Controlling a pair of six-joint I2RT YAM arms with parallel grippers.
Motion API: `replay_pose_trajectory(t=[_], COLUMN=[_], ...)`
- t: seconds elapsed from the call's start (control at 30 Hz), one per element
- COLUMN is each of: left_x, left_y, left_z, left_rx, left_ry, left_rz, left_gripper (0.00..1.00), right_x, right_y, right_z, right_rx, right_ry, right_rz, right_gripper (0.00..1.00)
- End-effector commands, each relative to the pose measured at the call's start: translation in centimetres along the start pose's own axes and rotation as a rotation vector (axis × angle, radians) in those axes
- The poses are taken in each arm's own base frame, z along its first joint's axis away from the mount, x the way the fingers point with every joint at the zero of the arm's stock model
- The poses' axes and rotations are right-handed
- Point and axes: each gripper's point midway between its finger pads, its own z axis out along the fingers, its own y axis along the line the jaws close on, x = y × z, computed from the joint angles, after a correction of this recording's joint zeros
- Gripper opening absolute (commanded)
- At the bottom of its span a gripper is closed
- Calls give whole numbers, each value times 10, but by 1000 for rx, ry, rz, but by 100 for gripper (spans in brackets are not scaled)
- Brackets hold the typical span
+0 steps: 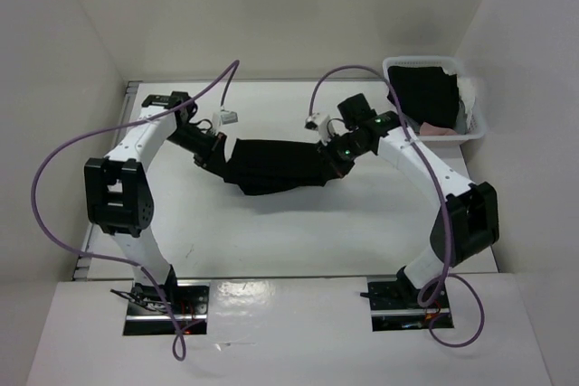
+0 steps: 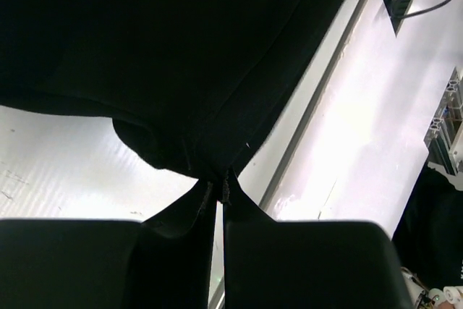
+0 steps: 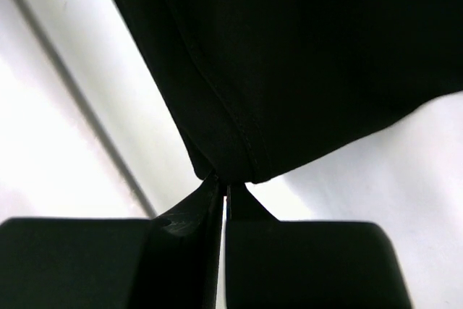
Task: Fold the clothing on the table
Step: Fold the skirt
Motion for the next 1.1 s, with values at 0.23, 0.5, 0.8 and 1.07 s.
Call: replay_pose_trajectory(t=[0.23, 0.5, 0.8, 1.07], left_x=[-32, -59, -96, -116], left_y=[37, 69, 112, 135], left_z=[-2, 1, 8, 9], left_rx=[-26, -65, -105, -141], left_ry=[-87, -155, -194, -225], left_rz=[-23, -68, -98, -102], left_gripper=[11, 16, 16, 16], right_x=[-39, -30, -42, -55], right_y=[-83, -105, -153, -198], right_z=[-24, 13, 29, 34], right_rx=[129, 103, 168, 197], right_ry=[-185, -133, -147, -190], right_rz=[124, 183, 237, 289], right_gripper=[0, 0, 0, 2])
